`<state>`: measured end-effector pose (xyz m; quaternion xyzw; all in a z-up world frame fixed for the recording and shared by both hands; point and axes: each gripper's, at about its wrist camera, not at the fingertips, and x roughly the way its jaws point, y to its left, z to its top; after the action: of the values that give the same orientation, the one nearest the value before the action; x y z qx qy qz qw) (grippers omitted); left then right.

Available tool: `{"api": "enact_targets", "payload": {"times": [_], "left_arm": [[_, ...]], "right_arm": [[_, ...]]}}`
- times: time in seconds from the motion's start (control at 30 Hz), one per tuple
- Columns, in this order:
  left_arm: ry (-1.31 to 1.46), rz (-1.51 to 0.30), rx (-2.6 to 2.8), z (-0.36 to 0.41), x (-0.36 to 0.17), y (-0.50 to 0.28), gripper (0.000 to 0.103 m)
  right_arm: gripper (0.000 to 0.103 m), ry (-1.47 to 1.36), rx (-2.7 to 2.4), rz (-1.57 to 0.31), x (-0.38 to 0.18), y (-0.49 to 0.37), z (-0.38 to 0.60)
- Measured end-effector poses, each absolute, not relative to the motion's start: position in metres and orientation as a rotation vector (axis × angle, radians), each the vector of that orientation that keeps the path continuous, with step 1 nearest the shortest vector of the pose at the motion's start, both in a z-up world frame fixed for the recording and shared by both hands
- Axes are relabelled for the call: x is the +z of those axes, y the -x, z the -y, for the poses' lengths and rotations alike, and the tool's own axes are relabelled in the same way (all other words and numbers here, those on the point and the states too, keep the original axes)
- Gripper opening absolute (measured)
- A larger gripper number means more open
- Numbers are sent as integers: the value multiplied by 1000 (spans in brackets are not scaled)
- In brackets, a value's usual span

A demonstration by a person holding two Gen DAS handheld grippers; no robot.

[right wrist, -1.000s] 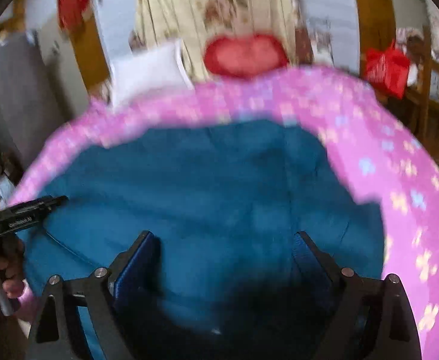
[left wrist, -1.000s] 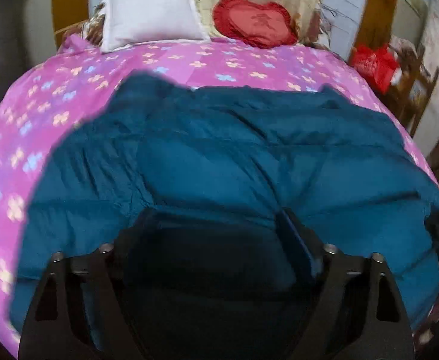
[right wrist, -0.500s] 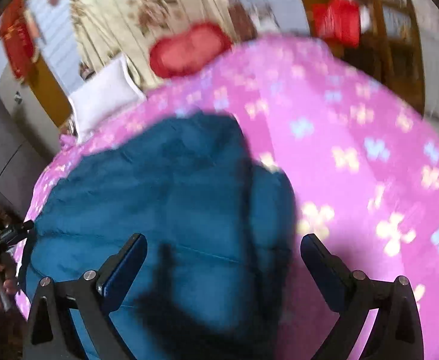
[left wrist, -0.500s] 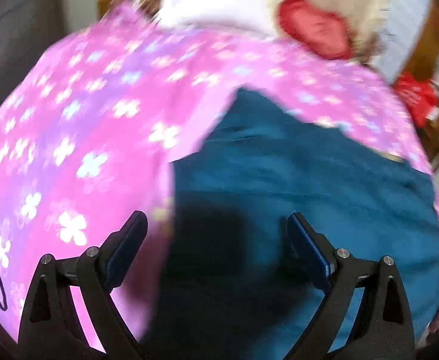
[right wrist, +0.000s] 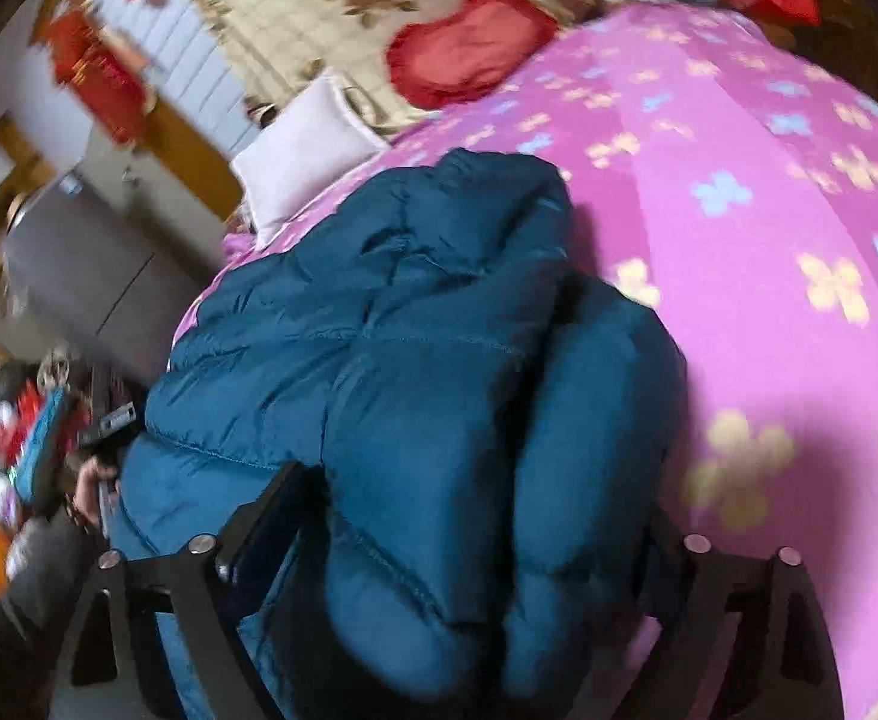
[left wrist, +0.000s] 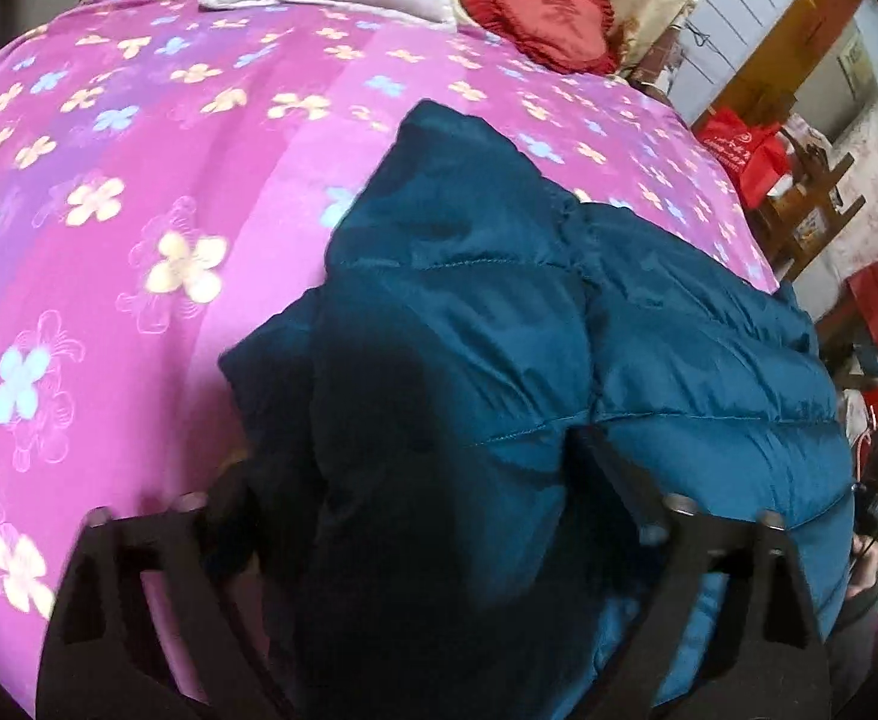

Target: Fold large clothes

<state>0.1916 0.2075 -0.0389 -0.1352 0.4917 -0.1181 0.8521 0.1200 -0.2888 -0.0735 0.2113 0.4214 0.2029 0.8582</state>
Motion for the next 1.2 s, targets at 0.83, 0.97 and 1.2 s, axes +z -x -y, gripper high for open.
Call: {"api": "enact_targets", "payload": {"times": [0.83,0.97,1.2], "left_arm": [[79,-811,-176,-94,29,-104,22],[124,-905,-143,-98,-7,-122,44],[101,-717,-114,-117,61,-55,74]], "right_arm": [[28,-326,281,-618,14,-10,340],[53,-536,186,-830,-48,-29,375],[61,-542,5,-623,30,35,365]]}}
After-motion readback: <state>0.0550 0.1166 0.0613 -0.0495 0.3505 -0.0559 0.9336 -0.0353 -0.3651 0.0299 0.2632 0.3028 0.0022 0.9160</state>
